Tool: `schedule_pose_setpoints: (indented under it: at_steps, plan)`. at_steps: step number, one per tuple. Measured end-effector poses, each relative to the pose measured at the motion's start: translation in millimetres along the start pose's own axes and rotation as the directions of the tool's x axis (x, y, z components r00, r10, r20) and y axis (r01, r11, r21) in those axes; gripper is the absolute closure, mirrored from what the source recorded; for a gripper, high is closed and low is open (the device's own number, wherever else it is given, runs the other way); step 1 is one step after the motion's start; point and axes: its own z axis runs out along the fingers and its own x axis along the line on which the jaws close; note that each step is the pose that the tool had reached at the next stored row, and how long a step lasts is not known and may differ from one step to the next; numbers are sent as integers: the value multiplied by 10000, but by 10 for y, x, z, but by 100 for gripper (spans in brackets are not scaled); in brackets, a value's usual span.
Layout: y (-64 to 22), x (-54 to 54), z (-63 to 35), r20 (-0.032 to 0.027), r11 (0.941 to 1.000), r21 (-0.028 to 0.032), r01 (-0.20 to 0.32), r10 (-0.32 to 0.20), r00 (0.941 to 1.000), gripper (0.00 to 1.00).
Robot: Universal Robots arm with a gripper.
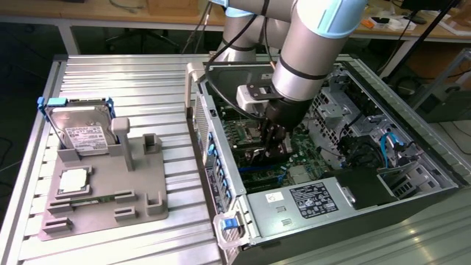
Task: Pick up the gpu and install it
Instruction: 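Insert the gpu into the slot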
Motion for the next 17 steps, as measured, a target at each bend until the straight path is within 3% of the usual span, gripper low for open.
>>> schedule_pose_setpoints:
  at_steps: [17]
  plan:
    - [24, 1, 41, -6, 10000, -3, 0, 0, 10000, 73]
